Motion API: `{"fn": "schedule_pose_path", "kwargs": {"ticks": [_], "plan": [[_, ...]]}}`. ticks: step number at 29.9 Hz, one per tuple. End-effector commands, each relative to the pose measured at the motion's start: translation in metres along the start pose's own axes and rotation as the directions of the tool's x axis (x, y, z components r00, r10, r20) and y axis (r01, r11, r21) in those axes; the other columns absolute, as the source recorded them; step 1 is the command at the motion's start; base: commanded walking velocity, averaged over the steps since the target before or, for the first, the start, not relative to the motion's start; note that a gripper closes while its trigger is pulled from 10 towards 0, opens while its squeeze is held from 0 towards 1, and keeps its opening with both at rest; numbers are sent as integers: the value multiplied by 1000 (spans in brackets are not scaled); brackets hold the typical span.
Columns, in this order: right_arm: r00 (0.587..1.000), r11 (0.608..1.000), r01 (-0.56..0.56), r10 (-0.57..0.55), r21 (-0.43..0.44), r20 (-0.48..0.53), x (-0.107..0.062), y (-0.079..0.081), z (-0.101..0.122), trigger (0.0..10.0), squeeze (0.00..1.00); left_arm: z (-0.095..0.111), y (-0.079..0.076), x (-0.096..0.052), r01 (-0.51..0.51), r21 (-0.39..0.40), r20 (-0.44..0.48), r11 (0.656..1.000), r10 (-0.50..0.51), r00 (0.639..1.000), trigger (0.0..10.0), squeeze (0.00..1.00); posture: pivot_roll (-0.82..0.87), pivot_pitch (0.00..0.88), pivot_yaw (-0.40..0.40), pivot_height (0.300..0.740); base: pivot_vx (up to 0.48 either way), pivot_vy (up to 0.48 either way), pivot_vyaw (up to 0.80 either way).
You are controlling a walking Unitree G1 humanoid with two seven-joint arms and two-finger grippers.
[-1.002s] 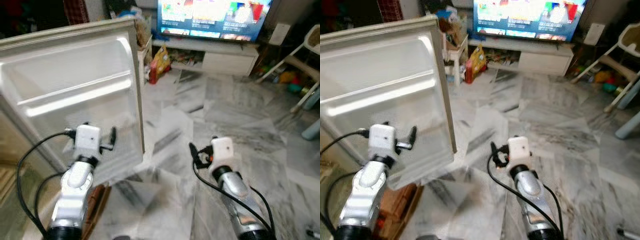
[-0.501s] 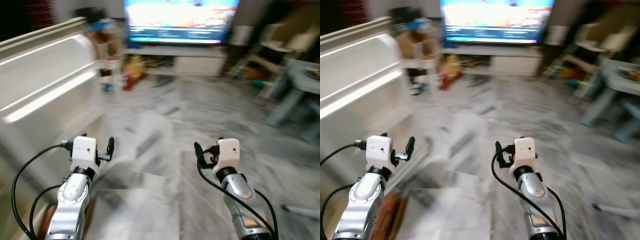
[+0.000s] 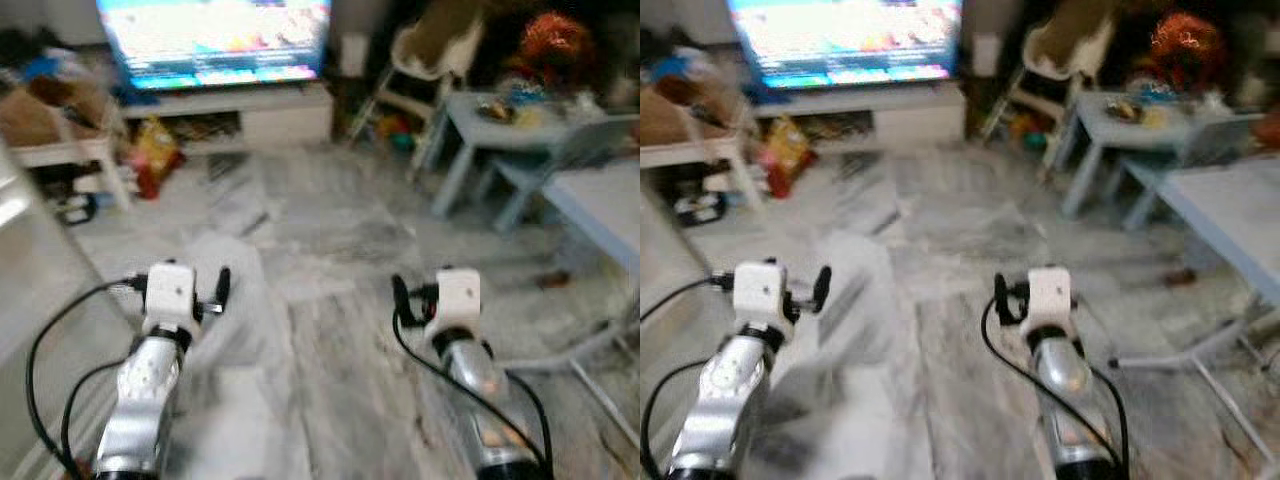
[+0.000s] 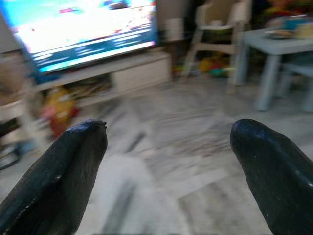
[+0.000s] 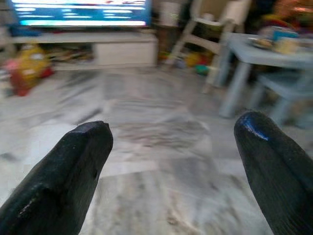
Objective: Restocking fridge
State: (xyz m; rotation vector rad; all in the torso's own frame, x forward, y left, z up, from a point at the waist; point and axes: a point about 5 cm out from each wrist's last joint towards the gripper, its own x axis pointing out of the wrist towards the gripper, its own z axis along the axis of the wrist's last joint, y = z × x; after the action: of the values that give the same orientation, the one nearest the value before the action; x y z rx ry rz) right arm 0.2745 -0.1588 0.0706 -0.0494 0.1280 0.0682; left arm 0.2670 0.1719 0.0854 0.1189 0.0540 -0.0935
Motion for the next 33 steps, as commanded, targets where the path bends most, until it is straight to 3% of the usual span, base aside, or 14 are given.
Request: {"fn": "schedule_pose_path", "kwargs": {"ticks": [1, 8, 17, 23, 26, 33], "plan": [[999, 999, 37, -37, -12, 4, 0, -9, 2, 10000, 0, 6, -7, 5, 29, 2, 18, 1000, -29, 999, 10000, 0, 17, 0, -11, 740, 379, 0, -800], [1000, 1000, 16, -16, -3, 18, 0, -5, 5, 10000, 0, 7, -5, 7, 34, 9, 22, 999, -35, 999, 10000, 0, 13, 1, -7, 740, 380, 0, -800], [992, 995, 96, -97, 18, 79, -6, -21, 14, 10000, 0, 4, -9, 5, 49, 7, 10, 999, -49, 999, 10000, 0, 4, 0, 0, 740, 371, 0, -800], [982, 986, 166, -168, 28, 86, -23, -33, 10, 10000, 0, 0, -6, 2, -2, 14, -8, 1000, 2, 1000, 10000, 0, -7, 0, 8, 740, 0, 0, -800], [983, 988, 155, -156, 10, 95, -29, -31, 10, 10000, 0, 3, -6, -1, -11, 15, 25, 1000, 11, 1000, 10000, 0, -17, 1, 10, 740, 0, 0, -800], [981, 988, 153, -151, -6, 126, -23, -35, 20, 10000, 0, 9, -9, 0, 18, -37, 53, 999, -16, 998, 10000, 0, -21, 8, 13, 740, 0, 0, -800]]}}
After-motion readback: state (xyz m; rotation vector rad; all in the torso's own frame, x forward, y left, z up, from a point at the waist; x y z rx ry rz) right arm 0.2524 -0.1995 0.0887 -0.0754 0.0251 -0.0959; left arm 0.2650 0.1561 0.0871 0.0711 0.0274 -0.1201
